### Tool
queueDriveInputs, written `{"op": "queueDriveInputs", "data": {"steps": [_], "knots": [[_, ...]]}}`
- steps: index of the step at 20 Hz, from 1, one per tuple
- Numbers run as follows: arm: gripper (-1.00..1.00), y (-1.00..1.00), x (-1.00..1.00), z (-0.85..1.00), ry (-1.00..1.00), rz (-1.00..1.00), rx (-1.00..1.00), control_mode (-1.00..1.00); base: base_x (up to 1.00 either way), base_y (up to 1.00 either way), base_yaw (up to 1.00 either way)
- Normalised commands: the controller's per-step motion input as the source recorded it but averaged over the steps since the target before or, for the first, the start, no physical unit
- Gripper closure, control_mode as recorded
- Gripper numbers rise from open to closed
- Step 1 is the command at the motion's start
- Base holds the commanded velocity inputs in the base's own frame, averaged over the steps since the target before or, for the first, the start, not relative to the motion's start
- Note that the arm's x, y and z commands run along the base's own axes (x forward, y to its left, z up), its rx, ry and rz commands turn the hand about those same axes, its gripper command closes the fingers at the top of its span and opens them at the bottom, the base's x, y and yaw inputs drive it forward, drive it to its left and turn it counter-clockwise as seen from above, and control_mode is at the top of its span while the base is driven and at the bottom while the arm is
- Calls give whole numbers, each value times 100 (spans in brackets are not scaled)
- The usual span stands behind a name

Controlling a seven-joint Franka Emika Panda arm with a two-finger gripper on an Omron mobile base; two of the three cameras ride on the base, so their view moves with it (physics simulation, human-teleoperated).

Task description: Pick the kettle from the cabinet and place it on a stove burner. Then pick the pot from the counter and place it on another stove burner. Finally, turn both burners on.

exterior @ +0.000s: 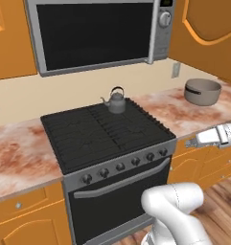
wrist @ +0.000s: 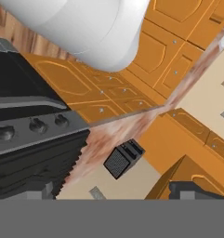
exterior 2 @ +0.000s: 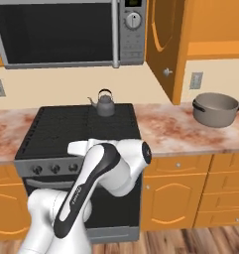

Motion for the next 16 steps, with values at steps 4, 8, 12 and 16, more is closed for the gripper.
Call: {"op": "queueDriveInputs", "data": {"steps": [4,8,12,16], "knots": [[-100,0,0,0,0,0,0,100,-8,-53,-1],[-100,0,0,0,0,0,0,100,-1,-54,0],[-100,0,0,0,0,0,0,100,0,-57,0],[-100,0,0,0,0,0,0,100,0,-58,0]]}}
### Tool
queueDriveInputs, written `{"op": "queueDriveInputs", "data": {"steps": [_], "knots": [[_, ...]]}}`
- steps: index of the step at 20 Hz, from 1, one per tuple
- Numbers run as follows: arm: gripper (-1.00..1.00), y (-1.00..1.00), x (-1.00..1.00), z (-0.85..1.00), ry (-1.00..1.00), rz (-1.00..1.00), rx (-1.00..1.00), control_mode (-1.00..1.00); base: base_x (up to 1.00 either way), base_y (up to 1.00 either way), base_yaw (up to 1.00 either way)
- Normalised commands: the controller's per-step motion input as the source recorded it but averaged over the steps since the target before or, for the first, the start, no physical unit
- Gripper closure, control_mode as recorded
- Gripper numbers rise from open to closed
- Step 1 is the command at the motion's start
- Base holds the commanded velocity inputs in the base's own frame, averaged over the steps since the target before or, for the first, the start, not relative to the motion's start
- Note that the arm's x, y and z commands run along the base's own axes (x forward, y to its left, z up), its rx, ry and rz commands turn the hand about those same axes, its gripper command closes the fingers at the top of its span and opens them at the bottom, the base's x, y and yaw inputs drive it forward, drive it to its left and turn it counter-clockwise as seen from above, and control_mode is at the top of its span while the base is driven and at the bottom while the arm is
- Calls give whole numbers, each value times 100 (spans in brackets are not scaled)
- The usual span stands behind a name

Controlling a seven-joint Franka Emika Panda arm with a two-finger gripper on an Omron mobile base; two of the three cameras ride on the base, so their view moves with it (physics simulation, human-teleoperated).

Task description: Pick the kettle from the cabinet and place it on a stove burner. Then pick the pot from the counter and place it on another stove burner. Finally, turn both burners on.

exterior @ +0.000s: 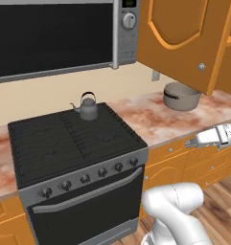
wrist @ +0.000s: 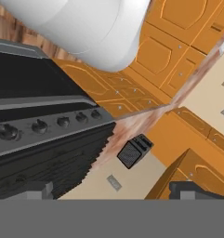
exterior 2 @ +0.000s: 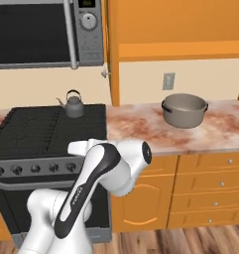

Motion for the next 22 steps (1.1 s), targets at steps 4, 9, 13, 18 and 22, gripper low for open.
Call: {"op": "queueDriveInputs", "data": {"steps": [4,9,13,18,22], "knots": [[-100,0,0,0,0,0,0,100,0,-58,0],[-100,0,0,0,0,0,0,100,0,-59,0],[-100,0,0,0,0,0,0,100,0,-56,0],[-100,0,0,0,0,0,0,100,10,-51,0],[-100,0,0,0,0,0,0,100,22,-44,1]]}}
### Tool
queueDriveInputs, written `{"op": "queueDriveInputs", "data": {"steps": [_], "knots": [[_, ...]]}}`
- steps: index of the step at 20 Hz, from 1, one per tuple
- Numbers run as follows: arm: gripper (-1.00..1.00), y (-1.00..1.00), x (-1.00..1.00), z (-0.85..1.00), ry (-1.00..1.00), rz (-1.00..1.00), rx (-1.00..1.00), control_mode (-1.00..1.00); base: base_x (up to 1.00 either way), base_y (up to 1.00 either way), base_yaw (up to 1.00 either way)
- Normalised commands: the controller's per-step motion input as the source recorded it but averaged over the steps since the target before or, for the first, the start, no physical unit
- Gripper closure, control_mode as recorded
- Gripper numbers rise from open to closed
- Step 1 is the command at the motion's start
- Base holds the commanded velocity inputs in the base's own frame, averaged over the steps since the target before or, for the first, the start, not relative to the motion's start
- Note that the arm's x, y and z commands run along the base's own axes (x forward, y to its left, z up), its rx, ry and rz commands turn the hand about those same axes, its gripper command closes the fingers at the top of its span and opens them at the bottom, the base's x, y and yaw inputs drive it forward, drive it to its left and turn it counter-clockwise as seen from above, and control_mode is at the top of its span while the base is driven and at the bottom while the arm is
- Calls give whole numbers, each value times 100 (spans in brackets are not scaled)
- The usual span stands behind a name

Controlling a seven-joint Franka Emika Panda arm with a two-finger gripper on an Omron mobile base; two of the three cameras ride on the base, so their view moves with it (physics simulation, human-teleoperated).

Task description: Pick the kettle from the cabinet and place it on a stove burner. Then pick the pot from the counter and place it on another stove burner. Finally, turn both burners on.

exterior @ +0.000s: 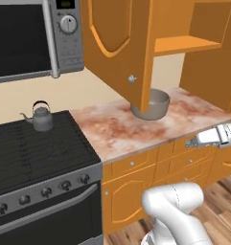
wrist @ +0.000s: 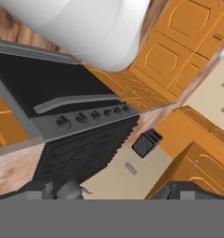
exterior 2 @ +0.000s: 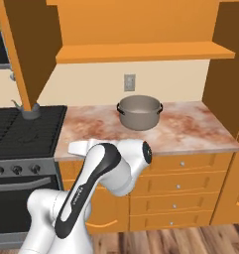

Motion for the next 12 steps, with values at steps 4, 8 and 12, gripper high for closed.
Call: {"op": "queueDriveInputs", "data": {"steps": [4,8,12], "knots": [[-100,0,0,0,0,0,0,100,28,-41,4],[-100,0,0,0,0,0,0,100,29,-38,5],[-100,0,0,0,0,0,0,100,43,-26,9]]}}
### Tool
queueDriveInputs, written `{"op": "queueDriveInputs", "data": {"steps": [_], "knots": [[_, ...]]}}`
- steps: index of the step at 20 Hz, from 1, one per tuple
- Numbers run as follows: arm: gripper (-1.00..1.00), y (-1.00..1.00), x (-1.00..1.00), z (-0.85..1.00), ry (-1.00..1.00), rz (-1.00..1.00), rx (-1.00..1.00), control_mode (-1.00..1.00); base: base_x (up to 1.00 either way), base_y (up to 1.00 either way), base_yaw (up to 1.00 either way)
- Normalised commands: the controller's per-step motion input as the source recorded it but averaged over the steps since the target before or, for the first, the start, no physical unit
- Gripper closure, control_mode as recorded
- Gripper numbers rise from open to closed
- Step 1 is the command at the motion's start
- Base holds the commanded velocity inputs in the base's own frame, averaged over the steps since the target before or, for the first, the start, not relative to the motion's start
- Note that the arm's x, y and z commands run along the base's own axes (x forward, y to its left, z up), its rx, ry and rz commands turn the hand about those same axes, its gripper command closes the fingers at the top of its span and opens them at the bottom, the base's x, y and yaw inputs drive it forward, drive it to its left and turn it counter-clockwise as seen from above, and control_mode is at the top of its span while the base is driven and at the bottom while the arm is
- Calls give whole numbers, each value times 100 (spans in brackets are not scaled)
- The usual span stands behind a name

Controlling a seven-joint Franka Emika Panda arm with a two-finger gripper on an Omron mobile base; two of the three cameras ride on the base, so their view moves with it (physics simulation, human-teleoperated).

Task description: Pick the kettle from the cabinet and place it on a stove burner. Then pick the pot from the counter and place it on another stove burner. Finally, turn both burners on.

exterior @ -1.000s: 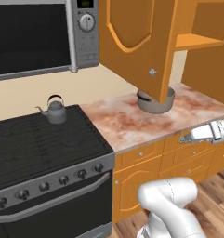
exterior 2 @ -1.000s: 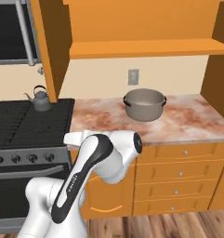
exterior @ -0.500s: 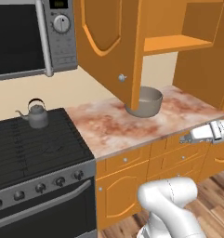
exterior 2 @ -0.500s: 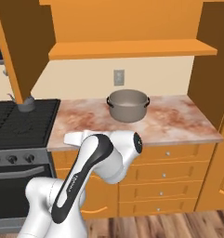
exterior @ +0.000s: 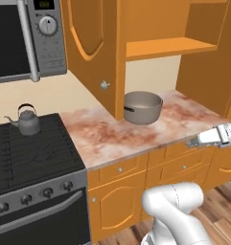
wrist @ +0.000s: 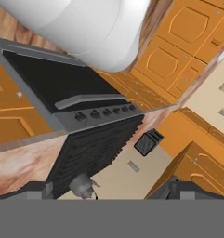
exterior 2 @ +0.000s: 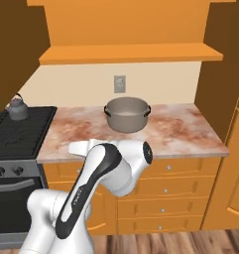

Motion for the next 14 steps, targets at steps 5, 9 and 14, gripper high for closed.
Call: {"op": "queueDriveInputs", "data": {"steps": [5,9,14], "knots": [[-100,0,0,0,0,0,0,100,50,-19,12],[-100,0,0,0,0,0,0,100,44,-25,13],[-100,0,0,0,0,0,0,100,25,-39,8]]}}
